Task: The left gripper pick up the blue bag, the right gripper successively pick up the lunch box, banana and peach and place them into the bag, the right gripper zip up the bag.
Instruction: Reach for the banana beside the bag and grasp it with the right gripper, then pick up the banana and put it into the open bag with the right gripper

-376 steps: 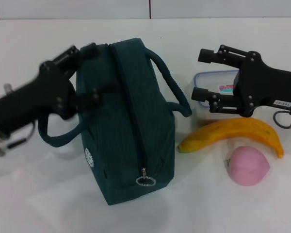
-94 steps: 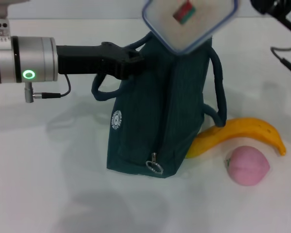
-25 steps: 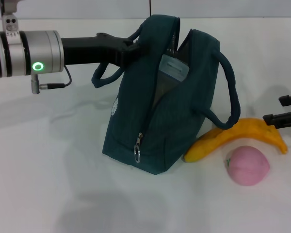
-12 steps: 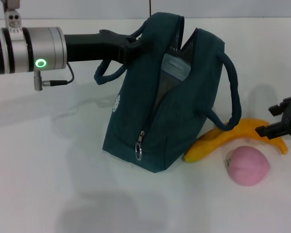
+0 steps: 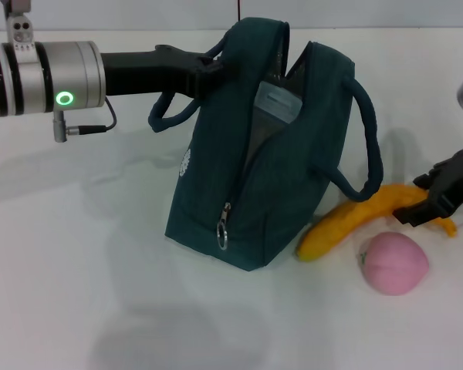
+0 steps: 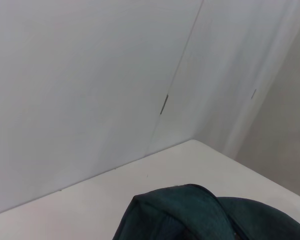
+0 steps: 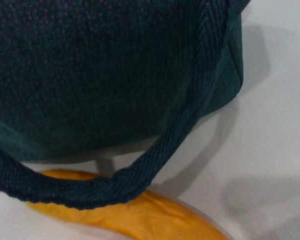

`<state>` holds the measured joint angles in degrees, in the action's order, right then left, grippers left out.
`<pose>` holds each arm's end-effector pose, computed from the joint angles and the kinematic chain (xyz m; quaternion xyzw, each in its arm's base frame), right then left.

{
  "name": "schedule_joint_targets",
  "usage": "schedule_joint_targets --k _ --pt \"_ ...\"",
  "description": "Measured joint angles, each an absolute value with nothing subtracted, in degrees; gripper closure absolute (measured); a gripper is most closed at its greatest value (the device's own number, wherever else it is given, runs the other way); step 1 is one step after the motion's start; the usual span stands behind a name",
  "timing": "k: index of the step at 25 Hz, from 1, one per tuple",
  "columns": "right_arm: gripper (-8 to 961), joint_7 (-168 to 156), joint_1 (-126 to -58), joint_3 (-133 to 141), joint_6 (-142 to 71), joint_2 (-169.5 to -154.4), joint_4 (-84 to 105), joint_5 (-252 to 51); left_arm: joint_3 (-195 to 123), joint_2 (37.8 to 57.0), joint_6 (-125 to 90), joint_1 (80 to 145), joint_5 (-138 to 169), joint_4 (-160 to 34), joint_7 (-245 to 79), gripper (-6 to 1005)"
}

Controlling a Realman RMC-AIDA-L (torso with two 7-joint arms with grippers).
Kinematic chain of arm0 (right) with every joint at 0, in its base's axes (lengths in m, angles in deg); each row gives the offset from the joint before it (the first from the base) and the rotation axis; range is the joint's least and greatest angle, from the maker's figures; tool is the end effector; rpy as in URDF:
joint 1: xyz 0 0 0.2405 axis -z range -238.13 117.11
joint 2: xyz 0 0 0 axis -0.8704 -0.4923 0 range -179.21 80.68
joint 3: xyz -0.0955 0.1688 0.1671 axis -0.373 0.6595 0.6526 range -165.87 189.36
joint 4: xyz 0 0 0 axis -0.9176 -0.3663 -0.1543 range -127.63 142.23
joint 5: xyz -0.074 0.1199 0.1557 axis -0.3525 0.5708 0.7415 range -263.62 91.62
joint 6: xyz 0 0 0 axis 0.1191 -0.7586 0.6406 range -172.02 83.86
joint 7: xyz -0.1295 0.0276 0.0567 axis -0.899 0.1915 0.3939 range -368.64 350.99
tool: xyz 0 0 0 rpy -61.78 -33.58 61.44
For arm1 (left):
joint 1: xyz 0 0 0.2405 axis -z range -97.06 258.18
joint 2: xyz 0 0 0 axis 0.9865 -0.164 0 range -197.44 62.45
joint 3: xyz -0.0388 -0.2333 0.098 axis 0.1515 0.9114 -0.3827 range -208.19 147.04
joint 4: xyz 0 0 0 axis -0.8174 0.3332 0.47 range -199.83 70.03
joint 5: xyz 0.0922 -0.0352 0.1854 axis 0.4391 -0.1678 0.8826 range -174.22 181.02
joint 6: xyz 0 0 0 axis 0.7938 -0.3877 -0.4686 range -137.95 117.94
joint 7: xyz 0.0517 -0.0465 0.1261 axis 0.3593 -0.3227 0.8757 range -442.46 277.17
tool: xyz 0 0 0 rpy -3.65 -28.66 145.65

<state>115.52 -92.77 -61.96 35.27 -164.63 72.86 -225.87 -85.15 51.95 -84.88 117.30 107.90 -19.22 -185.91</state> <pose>0.2302 0.3692 0.0107 -0.9450 0.2502 -0.1274 0.1676 -0.1873 0.3926 -0.0010 -0.9127 -0.2852 -0.2540 0.1452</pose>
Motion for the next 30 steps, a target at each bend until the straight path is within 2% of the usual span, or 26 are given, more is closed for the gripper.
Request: schedule_joint_targets --k 12,17,18,30 --pt "308 115.54 -93.76 -62.79 34.12 -164.75 71.15 -225.86 -85.15 51.92 -84.8 116.91 107.9 -19.2 -185.73 961" --pt "437 115.45 -92.86 -61.77 33.79 -164.75 71.65 -225.54 -85.03 51.86 -84.79 116.79 107.9 -19.19 -185.22 960" --pt "463 115.4 -92.21 -60.95 33.43 -164.76 72.23 -225.32 -84.97 51.86 -84.79 116.75 107.9 -19.2 -185.12 960" --pt "483 112.85 -80.96 -48.05 29.7 -164.6 81.63 -215.9 -84.81 51.8 -85.07 115.04 104.86 -18.81 -182.79 960"
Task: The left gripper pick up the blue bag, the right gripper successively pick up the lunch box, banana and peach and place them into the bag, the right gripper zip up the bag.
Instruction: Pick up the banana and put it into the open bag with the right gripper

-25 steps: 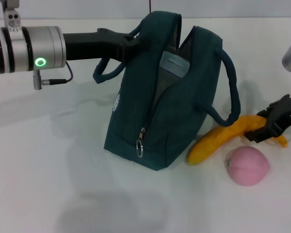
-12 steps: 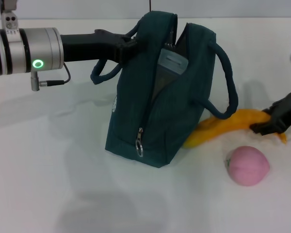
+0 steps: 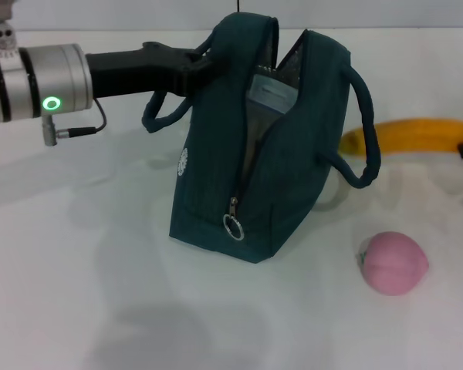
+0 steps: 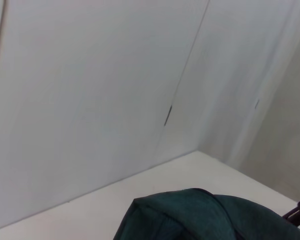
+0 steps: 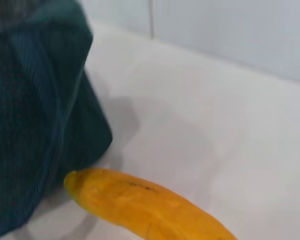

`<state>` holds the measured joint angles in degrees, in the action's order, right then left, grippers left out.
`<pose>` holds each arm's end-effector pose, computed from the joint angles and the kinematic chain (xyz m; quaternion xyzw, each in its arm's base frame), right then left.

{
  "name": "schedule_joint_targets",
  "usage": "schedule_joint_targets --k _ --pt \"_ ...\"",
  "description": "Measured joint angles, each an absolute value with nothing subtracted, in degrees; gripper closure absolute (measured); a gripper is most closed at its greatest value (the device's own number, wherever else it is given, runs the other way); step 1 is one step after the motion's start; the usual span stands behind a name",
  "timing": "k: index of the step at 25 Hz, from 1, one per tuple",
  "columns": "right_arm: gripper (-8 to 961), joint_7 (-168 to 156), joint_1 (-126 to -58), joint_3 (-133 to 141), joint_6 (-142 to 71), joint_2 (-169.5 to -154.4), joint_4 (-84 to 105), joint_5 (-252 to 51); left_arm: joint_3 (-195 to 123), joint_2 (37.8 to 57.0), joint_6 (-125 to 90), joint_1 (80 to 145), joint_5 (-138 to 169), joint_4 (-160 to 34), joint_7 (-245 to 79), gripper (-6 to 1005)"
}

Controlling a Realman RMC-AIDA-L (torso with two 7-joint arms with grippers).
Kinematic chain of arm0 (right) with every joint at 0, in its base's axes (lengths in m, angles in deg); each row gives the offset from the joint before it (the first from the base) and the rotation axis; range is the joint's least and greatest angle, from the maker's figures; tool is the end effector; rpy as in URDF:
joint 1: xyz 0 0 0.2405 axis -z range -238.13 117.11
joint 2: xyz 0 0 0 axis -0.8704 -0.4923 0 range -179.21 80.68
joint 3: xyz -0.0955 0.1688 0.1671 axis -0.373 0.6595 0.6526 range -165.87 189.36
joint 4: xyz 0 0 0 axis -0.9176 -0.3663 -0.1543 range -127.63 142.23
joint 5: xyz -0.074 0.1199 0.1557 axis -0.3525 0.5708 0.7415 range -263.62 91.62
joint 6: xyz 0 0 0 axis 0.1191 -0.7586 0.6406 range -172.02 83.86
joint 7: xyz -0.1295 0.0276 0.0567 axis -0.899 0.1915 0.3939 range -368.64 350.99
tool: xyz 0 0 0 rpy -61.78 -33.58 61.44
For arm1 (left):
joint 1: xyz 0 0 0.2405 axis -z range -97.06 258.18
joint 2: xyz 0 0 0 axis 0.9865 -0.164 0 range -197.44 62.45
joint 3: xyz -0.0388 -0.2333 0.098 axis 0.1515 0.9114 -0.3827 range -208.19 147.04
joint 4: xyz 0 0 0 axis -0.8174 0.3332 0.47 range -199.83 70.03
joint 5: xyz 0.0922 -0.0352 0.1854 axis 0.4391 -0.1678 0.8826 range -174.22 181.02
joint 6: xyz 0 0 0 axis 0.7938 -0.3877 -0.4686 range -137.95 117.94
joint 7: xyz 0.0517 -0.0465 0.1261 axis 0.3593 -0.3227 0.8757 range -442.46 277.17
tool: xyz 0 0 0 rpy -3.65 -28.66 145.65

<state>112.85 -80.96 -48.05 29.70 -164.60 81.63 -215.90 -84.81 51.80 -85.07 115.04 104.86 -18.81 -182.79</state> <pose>0.2691 0.3574 0.0812 -0.8957 0.3244 0.0146 0.3039 -0.1963 0.3880 0.0061 -0.9070 -0.2767 -0.2736 0.1611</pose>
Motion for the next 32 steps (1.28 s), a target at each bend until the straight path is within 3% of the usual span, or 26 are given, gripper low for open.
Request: schedule_joint_targets --k 19,32 --pt "495 97.29 -77.78 -35.5 28.98 -164.68 78.23 -190.31 -84.81 51.28 -89.36 113.13 98.72 -18.52 -176.81 960" --pt "463 98.76 -82.57 -47.62 36.38 -164.44 98.75 -199.26 -84.71 51.1 -89.74 113.3 98.14 -18.49 -176.5 960"
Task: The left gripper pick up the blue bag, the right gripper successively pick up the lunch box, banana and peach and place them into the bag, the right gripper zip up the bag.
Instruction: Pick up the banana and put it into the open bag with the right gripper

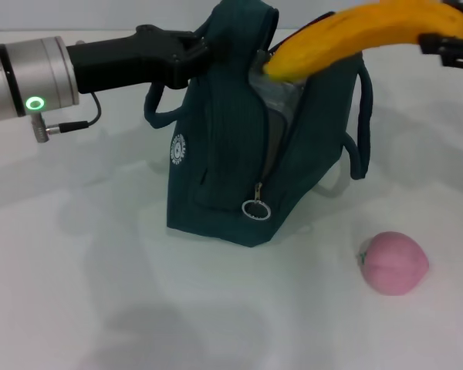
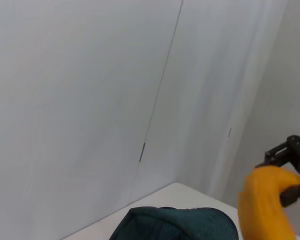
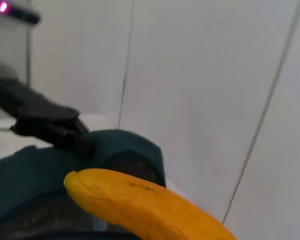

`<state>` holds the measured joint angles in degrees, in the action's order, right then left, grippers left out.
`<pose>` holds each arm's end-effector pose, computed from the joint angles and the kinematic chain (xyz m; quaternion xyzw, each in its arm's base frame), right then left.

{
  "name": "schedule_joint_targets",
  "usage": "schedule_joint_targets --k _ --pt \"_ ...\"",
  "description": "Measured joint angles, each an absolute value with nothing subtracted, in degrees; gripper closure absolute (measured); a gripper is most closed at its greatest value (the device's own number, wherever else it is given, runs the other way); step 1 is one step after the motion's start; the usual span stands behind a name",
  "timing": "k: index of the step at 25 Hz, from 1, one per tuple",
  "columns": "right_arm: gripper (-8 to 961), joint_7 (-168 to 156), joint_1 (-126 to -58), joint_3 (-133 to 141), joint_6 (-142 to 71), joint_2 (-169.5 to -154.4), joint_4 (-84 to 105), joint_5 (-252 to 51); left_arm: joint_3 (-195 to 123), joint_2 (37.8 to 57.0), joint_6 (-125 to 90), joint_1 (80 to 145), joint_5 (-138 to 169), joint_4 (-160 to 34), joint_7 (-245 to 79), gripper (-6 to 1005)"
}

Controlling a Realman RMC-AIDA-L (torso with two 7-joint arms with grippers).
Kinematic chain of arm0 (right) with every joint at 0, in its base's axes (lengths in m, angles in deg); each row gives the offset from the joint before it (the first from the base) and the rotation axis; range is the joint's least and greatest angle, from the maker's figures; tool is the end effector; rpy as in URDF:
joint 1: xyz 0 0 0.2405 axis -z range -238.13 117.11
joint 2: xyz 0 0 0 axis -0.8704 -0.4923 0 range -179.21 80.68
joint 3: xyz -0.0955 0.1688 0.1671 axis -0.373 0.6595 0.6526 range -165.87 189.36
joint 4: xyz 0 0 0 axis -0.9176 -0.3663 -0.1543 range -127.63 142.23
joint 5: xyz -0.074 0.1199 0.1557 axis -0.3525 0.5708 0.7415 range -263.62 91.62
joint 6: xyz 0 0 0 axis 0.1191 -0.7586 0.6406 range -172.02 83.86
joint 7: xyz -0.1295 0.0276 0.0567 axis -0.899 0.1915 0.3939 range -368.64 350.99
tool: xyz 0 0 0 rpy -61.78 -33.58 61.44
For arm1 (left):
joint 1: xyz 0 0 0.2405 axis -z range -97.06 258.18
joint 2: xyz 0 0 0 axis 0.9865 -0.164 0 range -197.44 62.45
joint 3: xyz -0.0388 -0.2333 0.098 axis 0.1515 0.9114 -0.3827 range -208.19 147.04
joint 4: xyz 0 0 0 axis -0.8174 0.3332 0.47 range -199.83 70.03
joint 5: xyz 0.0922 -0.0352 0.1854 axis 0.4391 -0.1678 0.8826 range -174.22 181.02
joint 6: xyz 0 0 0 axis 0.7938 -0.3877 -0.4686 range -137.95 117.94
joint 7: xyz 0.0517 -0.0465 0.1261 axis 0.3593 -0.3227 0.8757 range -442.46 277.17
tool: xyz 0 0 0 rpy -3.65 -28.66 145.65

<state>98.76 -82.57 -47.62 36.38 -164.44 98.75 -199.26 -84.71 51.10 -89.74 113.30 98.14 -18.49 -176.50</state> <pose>0.1587 0.3544 0.1170 -0.9437 0.0611 0.1146 0.3043 -0.1916 0.3783 0.0193 -0.9069 -0.2261 -0.3204 0.1543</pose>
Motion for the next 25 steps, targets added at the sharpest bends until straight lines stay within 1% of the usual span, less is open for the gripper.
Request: schedule_joint_targets --k 6,14,19,25 --pt "443 103.08 -89.75 -51.3 41.17 -164.5 101.92 -212.92 -84.71 51.19 -89.43 113.39 98.14 -18.5 -176.62 960" --pt "415 106.74 -96.6 -57.19 42.75 -164.6 103.02 -218.69 -84.71 51.23 -89.24 113.58 98.14 -18.99 -176.44 959" --pt "398 109.16 -102.64 -61.66 42.54 -164.72 98.14 -221.96 -84.72 51.35 -89.18 113.7 98.14 -18.95 -176.37 959" --pt "377 110.73 -110.68 -64.54 40.53 -164.97 87.45 -222.49 -84.72 51.4 -89.18 113.7 98.14 -19.05 -176.14 959"
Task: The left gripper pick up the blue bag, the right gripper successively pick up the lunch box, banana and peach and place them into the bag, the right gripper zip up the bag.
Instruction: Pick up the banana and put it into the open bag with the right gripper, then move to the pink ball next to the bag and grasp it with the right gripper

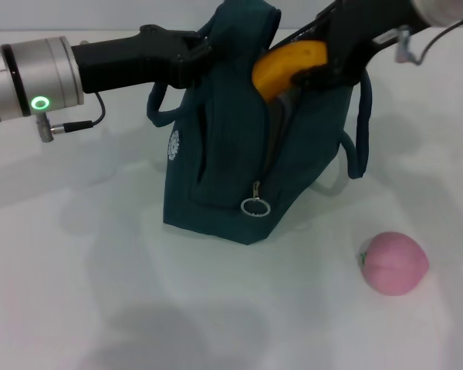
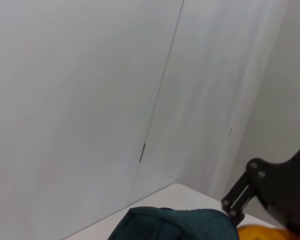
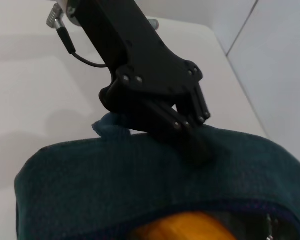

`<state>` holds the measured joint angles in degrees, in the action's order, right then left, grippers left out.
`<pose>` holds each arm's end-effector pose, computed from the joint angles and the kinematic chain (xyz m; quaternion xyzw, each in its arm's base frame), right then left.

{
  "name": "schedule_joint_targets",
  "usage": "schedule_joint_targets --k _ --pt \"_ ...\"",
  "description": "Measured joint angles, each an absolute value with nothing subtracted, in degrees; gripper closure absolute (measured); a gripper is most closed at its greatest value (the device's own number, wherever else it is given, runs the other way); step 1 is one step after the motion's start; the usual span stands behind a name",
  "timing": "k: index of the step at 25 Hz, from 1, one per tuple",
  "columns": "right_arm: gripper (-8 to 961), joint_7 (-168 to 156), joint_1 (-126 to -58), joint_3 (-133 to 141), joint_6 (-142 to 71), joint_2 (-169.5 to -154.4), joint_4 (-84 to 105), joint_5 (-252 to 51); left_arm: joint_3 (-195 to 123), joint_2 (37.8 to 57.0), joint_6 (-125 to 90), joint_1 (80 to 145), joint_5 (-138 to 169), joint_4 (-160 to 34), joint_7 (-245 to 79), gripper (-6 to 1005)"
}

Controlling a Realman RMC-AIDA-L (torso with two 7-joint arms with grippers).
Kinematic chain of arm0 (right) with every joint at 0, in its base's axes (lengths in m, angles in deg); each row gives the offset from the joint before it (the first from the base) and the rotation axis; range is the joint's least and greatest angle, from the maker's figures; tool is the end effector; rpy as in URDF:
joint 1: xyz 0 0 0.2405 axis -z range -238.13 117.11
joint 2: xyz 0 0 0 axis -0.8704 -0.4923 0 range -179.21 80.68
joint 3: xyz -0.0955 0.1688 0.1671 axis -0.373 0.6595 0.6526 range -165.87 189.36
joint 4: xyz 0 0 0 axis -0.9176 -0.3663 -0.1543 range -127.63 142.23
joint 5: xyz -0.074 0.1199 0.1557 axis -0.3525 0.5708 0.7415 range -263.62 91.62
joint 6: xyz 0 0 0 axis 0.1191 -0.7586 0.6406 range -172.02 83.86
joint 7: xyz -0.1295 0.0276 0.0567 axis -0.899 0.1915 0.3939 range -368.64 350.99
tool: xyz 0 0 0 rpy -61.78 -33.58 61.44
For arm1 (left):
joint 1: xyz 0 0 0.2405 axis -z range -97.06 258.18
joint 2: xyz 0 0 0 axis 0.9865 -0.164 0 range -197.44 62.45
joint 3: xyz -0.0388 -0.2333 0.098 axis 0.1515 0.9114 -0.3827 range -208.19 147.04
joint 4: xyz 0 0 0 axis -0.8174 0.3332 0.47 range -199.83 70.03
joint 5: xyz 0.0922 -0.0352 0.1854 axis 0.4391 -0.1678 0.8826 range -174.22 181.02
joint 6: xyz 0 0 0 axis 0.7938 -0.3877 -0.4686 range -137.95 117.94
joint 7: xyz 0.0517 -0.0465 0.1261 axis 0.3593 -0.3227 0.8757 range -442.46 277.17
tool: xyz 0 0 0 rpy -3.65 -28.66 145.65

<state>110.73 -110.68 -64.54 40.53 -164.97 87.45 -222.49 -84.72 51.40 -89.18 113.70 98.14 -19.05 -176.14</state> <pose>0.0466 0.3994 0.0252 -0.9793 -0.0452 -0.0754 0.1823 -0.1901 0.3796 0.0160 -0.9063 -0.2267 -0.3212 0.1548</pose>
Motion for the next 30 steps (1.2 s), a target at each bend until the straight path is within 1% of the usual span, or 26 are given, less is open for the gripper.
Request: schedule_joint_targets --k 3,6,15,18,21,24,27,30 --pt "367 113.55 -113.36 -65.91 39.61 -165.05 84.12 -223.52 -84.72 51.45 -89.19 113.7 98.14 -19.05 -176.14 959" --pt "357 115.27 -114.07 -66.28 39.35 -165.14 83.72 -223.8 -84.72 51.5 -89.2 113.7 98.14 -19.05 -176.14 959" --pt "326 116.9 -111.49 -65.74 38.28 -165.16 87.35 -221.16 -84.72 51.39 -88.33 113.22 98.59 -19.24 -176.16 959" --pt "281 117.42 -109.75 -65.68 38.14 -165.13 89.28 -220.78 -84.71 51.45 -87.97 113.12 98.63 -19.26 -176.16 959" --pt "236 118.83 -105.25 -65.52 38.32 -165.08 94.39 -220.24 -84.71 51.5 -87.92 113.02 98.61 -19.28 -176.16 959" --pt "235 119.4 -97.26 -64.98 40.06 -164.89 101.95 -216.68 -84.71 51.51 -87.89 112.79 98.52 -19.29 -176.17 959" --pt "236 119.42 -90.69 -64.79 45.06 -164.81 107.2 -213.52 -84.72 51.42 -87.89 112.18 98.51 -19.29 -176.16 959" --pt "239 119.69 -88.19 -65.17 50.15 -165.09 108.58 -213.31 -84.72 51.16 -87.87 111.58 98.62 -19.35 -176.16 959"
